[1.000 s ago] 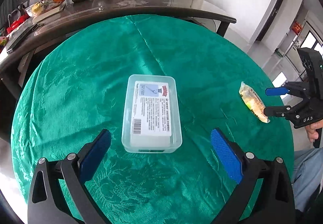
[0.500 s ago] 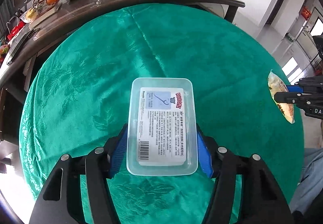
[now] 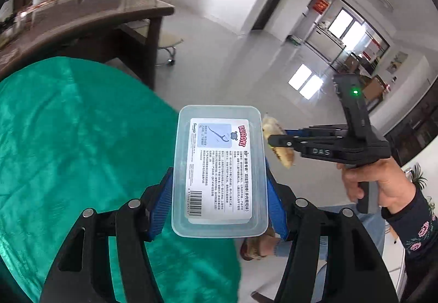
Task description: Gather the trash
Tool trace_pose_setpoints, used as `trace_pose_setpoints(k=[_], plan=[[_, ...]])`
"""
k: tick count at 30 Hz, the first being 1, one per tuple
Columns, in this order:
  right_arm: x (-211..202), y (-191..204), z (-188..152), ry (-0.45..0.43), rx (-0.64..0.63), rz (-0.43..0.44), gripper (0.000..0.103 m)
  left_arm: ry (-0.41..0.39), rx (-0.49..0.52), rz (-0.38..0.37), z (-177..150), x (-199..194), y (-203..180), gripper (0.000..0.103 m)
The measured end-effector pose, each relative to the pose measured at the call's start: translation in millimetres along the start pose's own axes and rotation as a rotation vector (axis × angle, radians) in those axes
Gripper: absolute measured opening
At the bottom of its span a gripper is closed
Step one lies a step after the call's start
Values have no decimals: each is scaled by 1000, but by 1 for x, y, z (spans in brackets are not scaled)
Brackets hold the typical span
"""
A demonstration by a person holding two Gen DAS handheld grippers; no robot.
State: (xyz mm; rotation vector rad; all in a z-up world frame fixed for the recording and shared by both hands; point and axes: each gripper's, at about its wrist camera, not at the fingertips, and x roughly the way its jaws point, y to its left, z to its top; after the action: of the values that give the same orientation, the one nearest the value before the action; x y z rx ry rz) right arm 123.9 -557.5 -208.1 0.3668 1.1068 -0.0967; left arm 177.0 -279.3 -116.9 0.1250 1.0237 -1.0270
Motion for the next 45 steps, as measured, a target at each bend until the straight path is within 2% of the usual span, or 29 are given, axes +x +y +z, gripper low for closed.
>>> trace_pose_setpoints(k=[3, 5, 9, 12, 13, 14, 15, 16, 17, 19, 22, 24, 25, 28, 31, 34, 36, 37, 40, 42, 45], plan=[[26, -49, -10, 8, 116, 5, 15, 58, 7, -42, 9, 55, -35, 61], [42, -75, -14, 20, 177, 26, 15, 93, 28, -19, 13, 94, -50, 61], [74, -107, -22, 42, 262, 53, 15, 165, 22, -13, 15, 164, -60, 61], [94, -124, -26, 22, 315, 74, 18, 187, 28, 7, 18, 203, -61, 62], [103, -130, -29, 20, 339, 79, 21, 190, 28, 11, 18, 215, -61, 62], [108, -136, -33, 16, 364, 83, 49, 191, 25, 15, 19, 225, -59, 62], [112, -141, -36, 7, 393, 80, 59, 195, 21, 21, 22, 235, -56, 68], [112, -145, -39, -10, 411, 69, 63, 198, 17, 27, 24, 243, -56, 76], [111, -145, -39, -23, 418, 61, 63, 187, 10, 39, 26, 248, -55, 87], [99, -148, -42, -51, 436, 56, 65, 136, 6, 78, 31, 247, -53, 89], [72, -148, -39, -108, 404, -3, 90, 56, 31, 106, 37, 227, -62, 89], [41, -140, -38, -152, 352, -43, 92, -28, 67, 136, 41, 200, -72, 90], [32, -140, -38, -162, 341, -52, 99, -68, 83, 157, 42, 187, -80, 92], [-13, -125, -47, -227, 306, -50, 98, -186, 125, 220, 37, 137, -104, 98], [-59, -100, -71, -298, 233, -94, 98, -246, 148, 246, 24, 93, -120, 98], [-91, -68, -93, -396, 142, -154, 98, -278, 171, 323, 6, 64, -135, 98], [-108, -56, -109, -479, 151, -144, 98, -295, 171, 337, -4, 50, -143, 98], [-110, -55, -115, -482, 166, -147, 98, -296, 152, 340, -10, 44, -146, 98], [-113, -53, -121, -427, 182, -172, 98, -296, 124, 334, -17, 38, -153, 98], [-114, -55, -124, -374, 207, -191, 98, -239, 98, 329, -16, 43, -153, 98], [-120, -47, -129, -336, 201, -211, 98, -169, 96, 384, -21, 49, -152, 98]])
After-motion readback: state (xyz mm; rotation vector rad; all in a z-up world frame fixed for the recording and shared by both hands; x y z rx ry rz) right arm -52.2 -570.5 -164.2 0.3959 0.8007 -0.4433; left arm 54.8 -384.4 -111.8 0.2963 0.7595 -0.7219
